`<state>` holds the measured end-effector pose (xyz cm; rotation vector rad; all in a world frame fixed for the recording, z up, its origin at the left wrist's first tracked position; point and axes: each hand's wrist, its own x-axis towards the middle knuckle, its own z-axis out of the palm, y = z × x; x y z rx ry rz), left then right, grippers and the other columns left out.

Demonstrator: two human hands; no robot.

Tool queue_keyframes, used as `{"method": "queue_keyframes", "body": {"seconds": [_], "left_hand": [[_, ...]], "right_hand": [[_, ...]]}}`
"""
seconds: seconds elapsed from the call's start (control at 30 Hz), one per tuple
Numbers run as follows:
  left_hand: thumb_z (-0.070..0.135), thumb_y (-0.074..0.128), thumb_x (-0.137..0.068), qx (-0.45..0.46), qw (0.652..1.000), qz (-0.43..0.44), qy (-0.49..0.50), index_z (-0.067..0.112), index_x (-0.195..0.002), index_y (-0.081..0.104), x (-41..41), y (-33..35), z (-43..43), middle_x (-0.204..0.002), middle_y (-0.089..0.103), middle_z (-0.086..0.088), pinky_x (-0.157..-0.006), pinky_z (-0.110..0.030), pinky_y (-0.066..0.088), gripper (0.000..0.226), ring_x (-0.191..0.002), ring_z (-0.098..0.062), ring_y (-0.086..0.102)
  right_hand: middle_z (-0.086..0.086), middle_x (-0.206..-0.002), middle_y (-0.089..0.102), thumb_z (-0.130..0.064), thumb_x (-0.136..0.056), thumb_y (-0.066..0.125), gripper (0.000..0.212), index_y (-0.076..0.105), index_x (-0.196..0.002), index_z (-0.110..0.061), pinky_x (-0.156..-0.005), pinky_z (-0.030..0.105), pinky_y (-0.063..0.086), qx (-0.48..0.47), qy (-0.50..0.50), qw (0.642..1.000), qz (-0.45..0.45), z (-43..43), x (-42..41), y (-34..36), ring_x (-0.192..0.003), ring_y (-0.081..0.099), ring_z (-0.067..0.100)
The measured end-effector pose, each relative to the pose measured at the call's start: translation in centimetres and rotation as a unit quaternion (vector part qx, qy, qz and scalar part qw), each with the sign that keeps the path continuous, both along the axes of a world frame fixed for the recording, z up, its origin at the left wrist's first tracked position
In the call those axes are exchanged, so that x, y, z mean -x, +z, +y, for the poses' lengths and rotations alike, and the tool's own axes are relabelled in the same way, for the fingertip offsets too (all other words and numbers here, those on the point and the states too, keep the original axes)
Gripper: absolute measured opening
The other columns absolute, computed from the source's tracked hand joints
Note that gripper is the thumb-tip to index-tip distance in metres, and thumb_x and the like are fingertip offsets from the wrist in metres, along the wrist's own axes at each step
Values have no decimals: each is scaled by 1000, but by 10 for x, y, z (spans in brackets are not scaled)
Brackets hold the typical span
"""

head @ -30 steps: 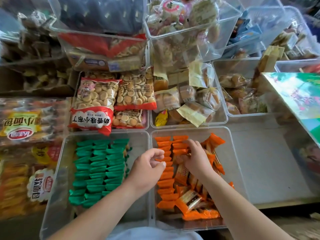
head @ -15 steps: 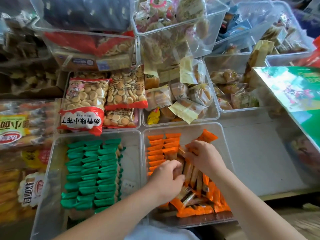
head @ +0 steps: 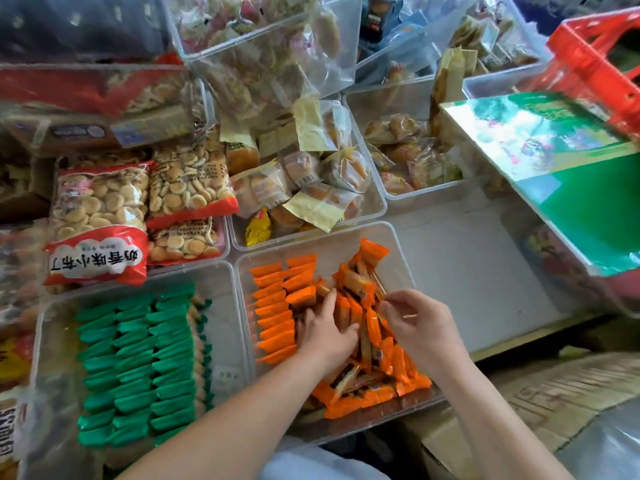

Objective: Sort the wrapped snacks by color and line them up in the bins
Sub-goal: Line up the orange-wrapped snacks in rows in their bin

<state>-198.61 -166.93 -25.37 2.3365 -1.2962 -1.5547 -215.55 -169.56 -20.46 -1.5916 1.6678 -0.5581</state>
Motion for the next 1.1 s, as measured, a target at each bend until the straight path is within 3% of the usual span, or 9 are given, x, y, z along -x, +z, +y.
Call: {"method": "queue_keyframes", "body": {"seconds": [0.17, 0.27, 0.33, 0.5, 0.63, 0.73, 0.83, 0.97, 1.1], "left_hand": [[65, 64, -79, -16, 1000, 9, -10, 47, -163, -2, -5, 0, -6, -158, 42, -16, -125, -53, 24, 109, -151, -47, 25], [58, 69, -82, -23, 1000, 4, 6, 39, -165, -3, -5, 4, -8, -166, 27, -14, -128, -51, 19, 113, -155, -45, 15], [48, 70, -85, -22, 1000, -11, -8, 35, -166, 6, -4, 9, -8, -165, 17, -13, -128, -47, 19, 104, -153, -43, 16], [35, 66, -79, 43, 998, 1, -38, 30, -157, 37, -4, 16, -6, -140, 28, -2, -112, -38, 42, 84, -130, -34, 46], [16, 73, -83, 74, 997, 25, -5, 29, -150, 49, -13, 14, -5, -139, 48, -4, -108, -38, 48, 72, -127, -32, 55], [9, 72, -83, 131, 989, 43, 47, 28, -137, 61, -17, 19, 1, -125, 67, -1, -98, -35, 55, 58, -118, -24, 63], [10, 72, -87, 157, 981, 71, 94, 28, -140, 59, -26, 27, 6, -130, 67, 0, -101, -37, 56, 58, -122, -19, 63], [9, 76, -90, 172, 956, 158, 177, 27, -142, 56, -41, 47, 9, -126, 68, 3, -86, -28, 62, 59, -108, -9, 69], [-7, 75, -87, 168, 913, 280, 245, 32, -133, 55, -54, 71, 17, -113, 74, 4, -81, -27, 63, 64, -98, -7, 74]], "right_hand": [[-19, -84, 74, -22, -94, 74, 9, 77, -94, -31, -78, 23, 58, -5, 22, 1000, -5, 2, -5, 3, -85, 69, -4], [-17, -85, 73, -20, -94, 74, 11, 76, -98, -30, -77, 22, 56, -2, 18, 1000, -3, 1, -6, 6, -86, 68, -3], [-19, -87, 73, -19, -94, 73, 12, 77, -98, -29, -77, 23, 57, 9, 36, 999, 5, -1, -9, 7, -86, 69, -1], [-12, -83, 76, -13, -93, 74, 14, 80, -95, -26, -73, 15, 54, -24, 9, 998, -65, -12, -24, 15, -82, 70, 0], [-7, -81, 78, -14, -95, 73, 14, 79, -93, -26, -72, 30, 61, -63, -65, 989, -119, -16, -20, 18, -78, 74, 11], [-10, -81, 77, -15, -93, 75, 15, 79, -92, -29, -68, 20, 55, -77, -58, 991, -97, -12, -16, 14, -76, 71, 3], [-10, -82, 77, -13, -93, 76, 13, 79, -93, -26, -67, 12, 53, -95, -32, 991, -90, -7, -20, 13, -77, 70, 1], [-10, -86, 77, -16, -92, 78, 13, 78, -96, -29, -74, 21, 57, -106, -30, 988, -106, -7, -30, 14, -85, 73, 7], [-9, -103, 79, -27, -92, 79, 31, 71, -121, -33, -84, 39, 64, -185, -28, 966, -180, -10, -46, 23, -98, 76, 13]]}}
